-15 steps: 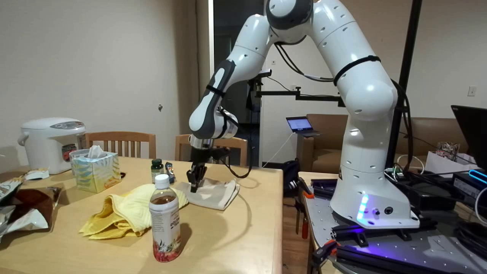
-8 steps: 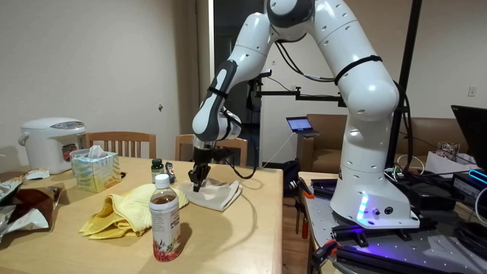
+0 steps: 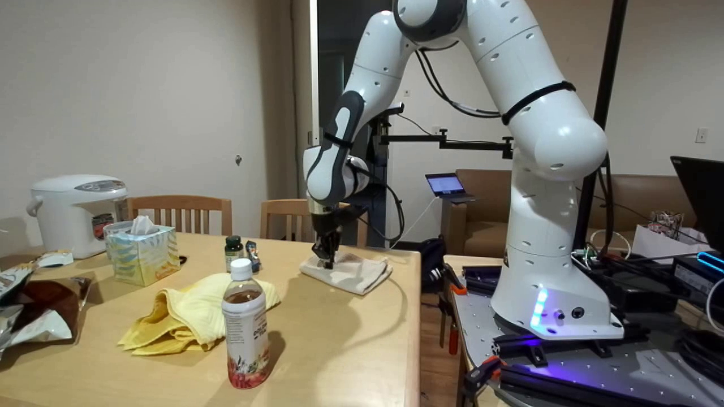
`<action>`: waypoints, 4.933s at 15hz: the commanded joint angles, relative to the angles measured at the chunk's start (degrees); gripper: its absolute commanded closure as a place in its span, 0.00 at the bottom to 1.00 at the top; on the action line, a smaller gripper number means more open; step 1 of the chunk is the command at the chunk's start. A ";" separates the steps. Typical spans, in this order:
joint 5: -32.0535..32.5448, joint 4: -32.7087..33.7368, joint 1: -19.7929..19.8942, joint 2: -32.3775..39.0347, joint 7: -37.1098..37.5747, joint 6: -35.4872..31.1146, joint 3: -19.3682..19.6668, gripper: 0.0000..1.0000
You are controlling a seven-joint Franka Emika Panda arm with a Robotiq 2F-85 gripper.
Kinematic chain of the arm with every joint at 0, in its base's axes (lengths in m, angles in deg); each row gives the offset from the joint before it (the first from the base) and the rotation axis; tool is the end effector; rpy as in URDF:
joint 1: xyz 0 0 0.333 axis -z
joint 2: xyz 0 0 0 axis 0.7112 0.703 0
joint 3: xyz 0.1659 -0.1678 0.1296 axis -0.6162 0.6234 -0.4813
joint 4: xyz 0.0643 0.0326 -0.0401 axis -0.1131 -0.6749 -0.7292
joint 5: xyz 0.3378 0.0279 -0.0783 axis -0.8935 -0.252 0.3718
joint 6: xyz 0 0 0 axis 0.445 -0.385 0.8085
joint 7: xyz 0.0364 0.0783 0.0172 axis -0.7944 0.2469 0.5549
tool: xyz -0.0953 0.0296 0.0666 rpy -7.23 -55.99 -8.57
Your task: Take the cloth and wipe the table
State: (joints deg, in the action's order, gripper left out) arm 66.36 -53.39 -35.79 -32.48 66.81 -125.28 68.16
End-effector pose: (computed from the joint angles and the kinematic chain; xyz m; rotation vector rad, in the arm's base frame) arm 0.4432 -0.1843 0.1218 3.0291 -0.4418 -0.0957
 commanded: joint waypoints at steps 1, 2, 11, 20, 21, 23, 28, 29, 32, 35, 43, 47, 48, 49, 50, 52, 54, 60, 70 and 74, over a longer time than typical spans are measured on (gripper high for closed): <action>7.43 2.51 -1.32 1.74 3.17 7.18 5.74 0.99; 8.69 3.11 -0.86 2.02 2.82 8.38 6.36 0.99; 11.11 5.37 5.15 4.70 -8.58 7.94 1.14 0.99; 8.24 -1.19 6.62 1.77 -15.84 4.90 -6.79 0.99; 7.59 -2.13 6.40 1.41 -15.56 4.20 -7.81 0.99; 6.19 -3.82 6.02 0.82 -15.14 2.62 -9.86 0.99; -1.80 -6.51 6.01 0.77 -15.62 -3.19 -17.03 0.99; -3.21 -6.78 5.75 1.15 -15.33 -4.46 -18.35 0.99; -6.35 -7.25 5.87 2.02 -15.31 -6.92 -21.50 0.99; -8.75 -7.51 6.20 2.64 -14.73 -7.70 -22.85 0.99; -13.91 -9.52 9.12 0.28 -13.64 -6.53 -18.98 0.99; -10.09 -8.67 7.97 -1.22 -11.02 -2.94 -11.68 0.99; -8.83 -8.35 7.42 -1.29 -10.33 -2.22 -9.59 0.99; -7.17 -7.56 7.53 -1.44 -10.51 -0.49 -7.54 0.99; -5.91 -6.96 7.61 -1.20 -10.33 0.53 -5.95 0.99; -3.83 -5.74 8.30 -0.49 -11.06 2.30 -3.56 0.99; -3.42 -4.82 9.47 0.26 -12.21 3.40 -2.78 0.99; -4.32 -5.06 10.38 0.40 -14.92 3.19 -4.94 0.99; -5.06 -8.44 7.28 1.23 -20.52 -6.80 -16.22 0.99; -7.80 -9.81 8.03 1.85 -20.38 -8.18 -20.82 0.99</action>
State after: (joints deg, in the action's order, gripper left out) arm 61.30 -61.67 -28.10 -36.73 47.13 -129.32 51.19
